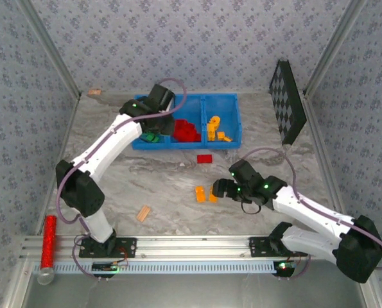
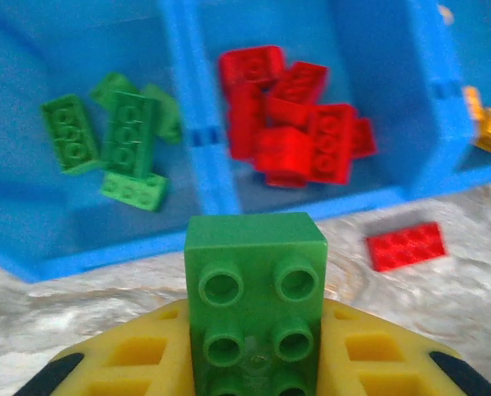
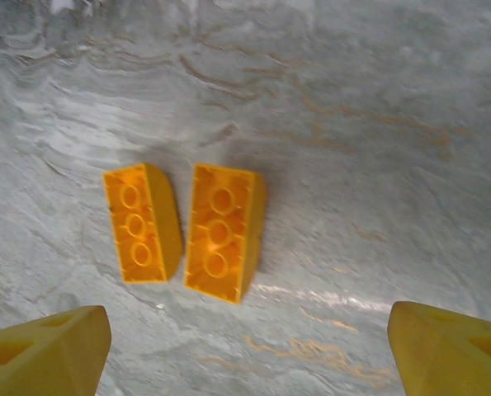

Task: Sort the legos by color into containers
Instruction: Place the lego in the container.

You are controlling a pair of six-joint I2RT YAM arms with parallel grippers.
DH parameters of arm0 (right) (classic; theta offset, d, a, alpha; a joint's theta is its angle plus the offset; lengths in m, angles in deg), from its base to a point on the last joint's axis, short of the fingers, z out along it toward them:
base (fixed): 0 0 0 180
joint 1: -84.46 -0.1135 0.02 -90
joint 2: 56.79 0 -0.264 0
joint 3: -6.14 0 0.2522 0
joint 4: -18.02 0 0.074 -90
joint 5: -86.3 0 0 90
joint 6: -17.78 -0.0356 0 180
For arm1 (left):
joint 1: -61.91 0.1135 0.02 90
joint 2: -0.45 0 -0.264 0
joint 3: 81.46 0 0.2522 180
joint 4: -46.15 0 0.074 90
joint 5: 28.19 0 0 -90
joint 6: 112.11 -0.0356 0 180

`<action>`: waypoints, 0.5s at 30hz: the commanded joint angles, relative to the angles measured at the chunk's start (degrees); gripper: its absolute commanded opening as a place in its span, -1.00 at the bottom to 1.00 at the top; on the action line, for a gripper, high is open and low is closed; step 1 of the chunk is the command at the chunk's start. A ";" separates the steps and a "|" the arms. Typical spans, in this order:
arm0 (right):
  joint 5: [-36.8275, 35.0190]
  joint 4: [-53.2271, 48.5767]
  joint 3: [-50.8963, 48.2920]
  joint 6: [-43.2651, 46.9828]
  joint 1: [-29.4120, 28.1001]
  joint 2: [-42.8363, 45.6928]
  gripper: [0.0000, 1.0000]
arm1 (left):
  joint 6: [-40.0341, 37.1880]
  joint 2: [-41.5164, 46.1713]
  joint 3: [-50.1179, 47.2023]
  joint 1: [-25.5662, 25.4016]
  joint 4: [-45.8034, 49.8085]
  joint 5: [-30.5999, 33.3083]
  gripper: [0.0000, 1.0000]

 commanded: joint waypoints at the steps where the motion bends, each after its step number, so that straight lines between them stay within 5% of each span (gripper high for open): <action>1: -2.13 2.66 2.33 -2.02 -0.68 -2.28 0.77 | -2.39 -1.08 0.13 3.19 -1.21 0.26 -0.62; 15: -2.87 3.91 4.74 -5.19 0.16 -11.14 0.72 | -1.29 -16.83 4.52 11.23 -5.36 -1.89 -0.56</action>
